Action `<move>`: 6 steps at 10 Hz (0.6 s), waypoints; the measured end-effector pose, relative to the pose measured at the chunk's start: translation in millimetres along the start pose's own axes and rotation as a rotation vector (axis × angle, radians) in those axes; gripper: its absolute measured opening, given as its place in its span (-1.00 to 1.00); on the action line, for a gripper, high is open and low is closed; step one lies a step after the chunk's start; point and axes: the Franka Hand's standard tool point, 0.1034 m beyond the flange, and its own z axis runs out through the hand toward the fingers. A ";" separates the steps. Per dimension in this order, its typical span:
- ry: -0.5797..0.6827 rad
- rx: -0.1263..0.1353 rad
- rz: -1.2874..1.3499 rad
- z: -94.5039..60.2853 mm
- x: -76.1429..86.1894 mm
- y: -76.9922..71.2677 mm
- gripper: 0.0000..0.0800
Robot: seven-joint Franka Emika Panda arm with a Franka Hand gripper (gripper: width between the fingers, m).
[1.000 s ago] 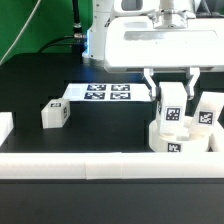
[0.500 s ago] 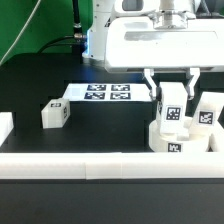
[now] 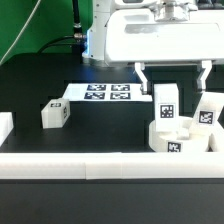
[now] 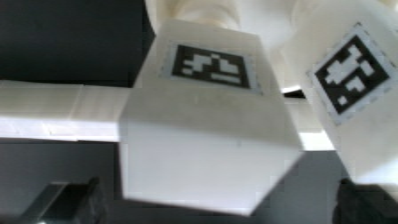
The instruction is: Assemble stool
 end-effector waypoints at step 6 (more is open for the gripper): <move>-0.078 0.019 0.017 -17.0 19.0 4.0 0.62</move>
Offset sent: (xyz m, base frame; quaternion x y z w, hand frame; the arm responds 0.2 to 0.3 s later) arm 0.0000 0.0000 0.0000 0.0000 0.0000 0.0000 1.0000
